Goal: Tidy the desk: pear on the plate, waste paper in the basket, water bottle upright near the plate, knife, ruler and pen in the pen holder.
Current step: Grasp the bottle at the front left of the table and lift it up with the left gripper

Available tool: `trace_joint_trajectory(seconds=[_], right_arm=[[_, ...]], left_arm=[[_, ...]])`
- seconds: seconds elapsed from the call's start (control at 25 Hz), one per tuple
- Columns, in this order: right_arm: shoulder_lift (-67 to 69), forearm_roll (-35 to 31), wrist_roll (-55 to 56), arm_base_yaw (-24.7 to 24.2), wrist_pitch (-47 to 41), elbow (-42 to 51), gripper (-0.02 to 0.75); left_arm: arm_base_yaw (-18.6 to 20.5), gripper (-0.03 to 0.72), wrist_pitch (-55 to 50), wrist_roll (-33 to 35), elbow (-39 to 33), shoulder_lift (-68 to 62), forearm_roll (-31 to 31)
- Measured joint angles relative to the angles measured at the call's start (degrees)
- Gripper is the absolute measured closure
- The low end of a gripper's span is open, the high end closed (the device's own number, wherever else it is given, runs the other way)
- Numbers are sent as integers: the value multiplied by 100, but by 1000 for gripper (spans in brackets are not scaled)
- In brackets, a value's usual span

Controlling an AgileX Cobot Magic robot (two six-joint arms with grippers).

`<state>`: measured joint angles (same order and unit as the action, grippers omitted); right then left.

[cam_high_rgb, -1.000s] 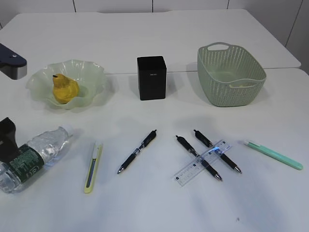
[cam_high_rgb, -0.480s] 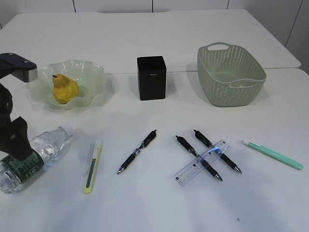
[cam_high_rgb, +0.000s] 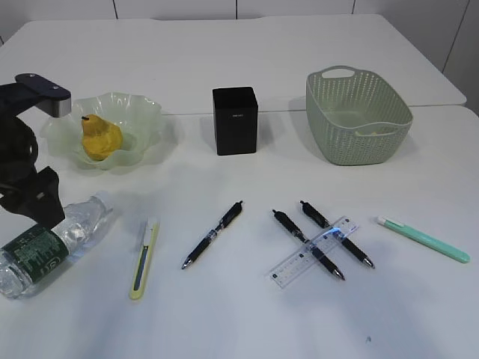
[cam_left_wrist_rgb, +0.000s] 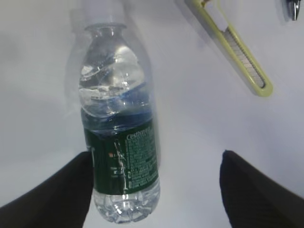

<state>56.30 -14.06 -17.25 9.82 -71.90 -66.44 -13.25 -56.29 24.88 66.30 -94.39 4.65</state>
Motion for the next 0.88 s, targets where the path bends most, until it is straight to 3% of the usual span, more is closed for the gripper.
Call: trace_joint_trajectory(seconds=[0.4,0.64,0.88], right_arm=[[-140,140,-9,340,-9,60,417],[-140,152,-9,341,-9,60,417],[-140,152,-9,349,-9,60,417]], left_arm=[[0,94,100,-75,360,-708,-24],[0,39,31,-138,592,-966,-249],[0,31,142,-105,592,-991,-372]])
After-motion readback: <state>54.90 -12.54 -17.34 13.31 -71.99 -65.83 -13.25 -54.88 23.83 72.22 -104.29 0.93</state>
